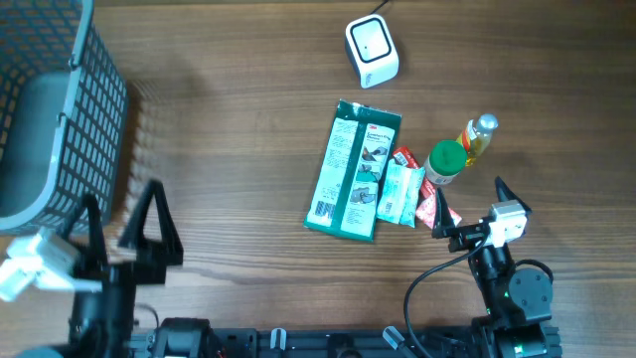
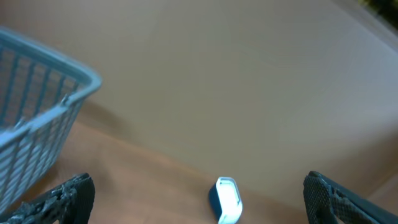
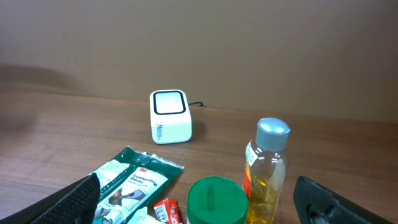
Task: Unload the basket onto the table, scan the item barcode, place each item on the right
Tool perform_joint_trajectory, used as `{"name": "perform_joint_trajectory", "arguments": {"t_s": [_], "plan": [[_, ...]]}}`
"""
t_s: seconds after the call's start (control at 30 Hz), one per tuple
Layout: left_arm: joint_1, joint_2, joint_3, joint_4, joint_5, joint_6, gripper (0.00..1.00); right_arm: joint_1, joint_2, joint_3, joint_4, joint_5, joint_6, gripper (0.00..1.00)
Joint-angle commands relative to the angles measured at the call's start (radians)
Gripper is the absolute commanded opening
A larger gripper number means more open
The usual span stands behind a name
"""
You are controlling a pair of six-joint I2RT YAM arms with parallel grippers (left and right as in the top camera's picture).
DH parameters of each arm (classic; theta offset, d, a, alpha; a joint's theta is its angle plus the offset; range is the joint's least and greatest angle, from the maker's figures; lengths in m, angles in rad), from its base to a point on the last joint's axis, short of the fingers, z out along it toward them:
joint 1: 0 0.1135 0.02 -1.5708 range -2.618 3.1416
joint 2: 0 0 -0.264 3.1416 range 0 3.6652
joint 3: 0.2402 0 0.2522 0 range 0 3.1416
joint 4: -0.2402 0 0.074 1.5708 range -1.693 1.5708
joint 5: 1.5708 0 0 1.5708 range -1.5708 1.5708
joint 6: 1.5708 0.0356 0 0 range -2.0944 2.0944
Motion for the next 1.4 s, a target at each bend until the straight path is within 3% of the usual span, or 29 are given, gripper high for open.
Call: {"name": "perform_joint_trajectory", "arguments": {"t_s": [0.0,0.23,0.63,0.73,0.8,0.9,1.1,1.2,1.37], "plan": [[0.001,-0.083,0.001,-0.130,-0.006,0.002,1.00,-0.004,-0.008,-0.001,0.002,0.004,0.021,1.00],[0.004,-0.216,-0.089,-0.555,-0.013,0.002,1.00,-0.004,-0.008,-0.001,0.003,0.004,0.021,1.00],[0.004,-0.318,-0.182,-0.497,-0.014,-0.006,1.00,-0.004,-0.008,-0.001,0.002,0.004,0.021,1.00],[0.004,-0.318,-0.182,-0.289,-0.014,-0.006,1.00,-0.004,-0.008,-0.001,0.002,0.004,0.022,1.00],[0.004,-0.318,-0.182,-0.047,-0.002,-0.006,1.00,-0.004,-0.008,-0.001,0.002,0.005,0.021,1.00],[0.004,-0.318,-0.188,0.145,0.005,-0.006,1.00,-0.004,-0.008,-0.001,0.003,0.004,0.022,1.00],[0.005,-0.326,-0.270,0.355,0.005,-0.006,1.00,-0.004,-0.008,-0.001,0.002,0.004,0.021,1.00],[0.015,-0.326,-0.359,0.485,0.005,-0.006,1.00,-0.004,-0.008,-0.001,0.003,0.005,0.021,1.00],[0.048,-0.326,-0.614,0.835,0.006,-0.006,1.00,-0.004,-0.008,-0.001,0.002,0.004,0.021,1.00]]}}
